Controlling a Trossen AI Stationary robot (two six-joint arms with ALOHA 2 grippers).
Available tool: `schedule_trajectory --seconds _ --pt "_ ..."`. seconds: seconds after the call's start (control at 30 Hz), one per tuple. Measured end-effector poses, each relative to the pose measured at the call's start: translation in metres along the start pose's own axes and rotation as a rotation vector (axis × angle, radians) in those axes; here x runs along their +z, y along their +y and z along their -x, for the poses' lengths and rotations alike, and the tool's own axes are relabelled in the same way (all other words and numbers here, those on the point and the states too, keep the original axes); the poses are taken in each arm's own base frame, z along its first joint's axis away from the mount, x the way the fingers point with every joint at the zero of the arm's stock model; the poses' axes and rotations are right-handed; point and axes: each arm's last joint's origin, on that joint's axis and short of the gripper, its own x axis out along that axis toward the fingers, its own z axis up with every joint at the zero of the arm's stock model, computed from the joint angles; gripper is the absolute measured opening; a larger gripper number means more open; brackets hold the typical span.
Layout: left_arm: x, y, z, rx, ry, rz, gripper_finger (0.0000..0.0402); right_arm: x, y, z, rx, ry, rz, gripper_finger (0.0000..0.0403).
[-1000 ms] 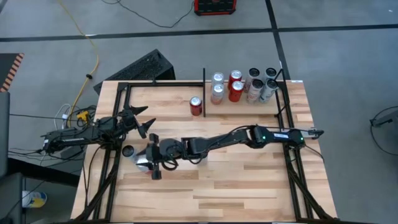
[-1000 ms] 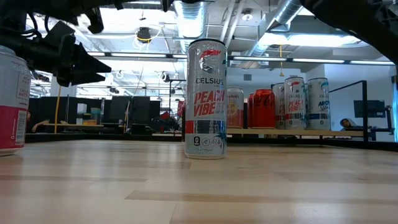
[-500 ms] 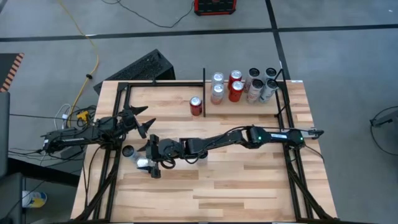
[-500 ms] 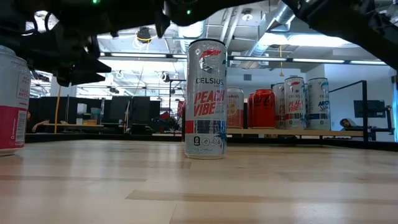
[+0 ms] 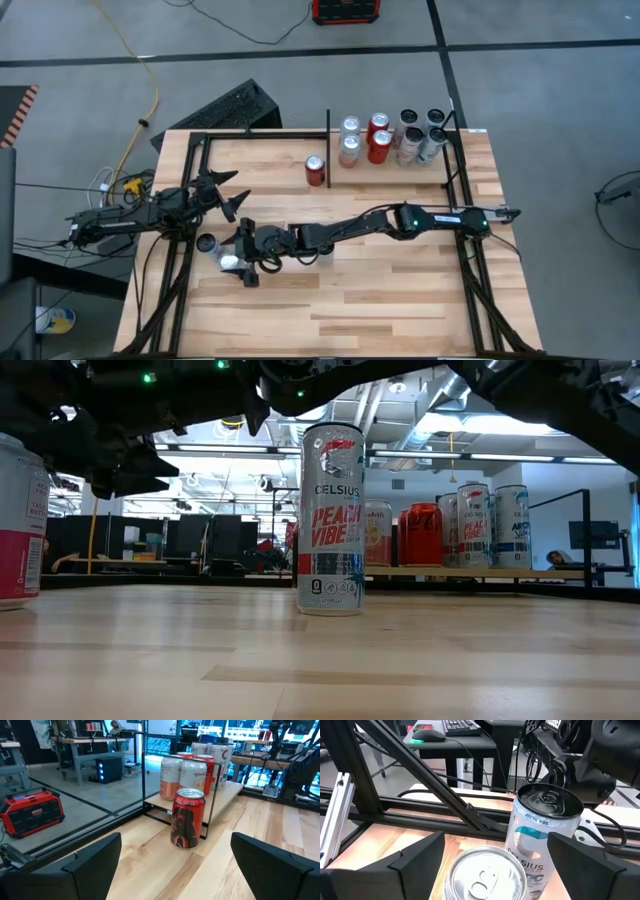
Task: Place canned beverage on shelf
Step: Put the white soda can on the shelf
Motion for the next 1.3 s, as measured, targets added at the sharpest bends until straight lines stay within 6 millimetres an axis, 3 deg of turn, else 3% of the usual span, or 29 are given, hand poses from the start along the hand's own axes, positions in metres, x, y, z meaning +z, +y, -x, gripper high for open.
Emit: schedule_trajectory --seconds 0.67,0.93,1.3 --pt "0.000 0.000 0.000 0.000 0.000 0.000 0.0361 -0.004 0.002 0.000 0.001 0.018 -0.003 0.0376" --pt "0.000 0.000 0.000 -0.001 0.000 0.000 0.0361 -0.040 0.004 -0.014 0.015 0.029 -0.081 0.0376" --pt "0.000 0.000 0.000 -0.001 0.000 0.000 0.0361 -0.035 -0.001 -0.014 0.027 0.002 -0.090 0.0376"
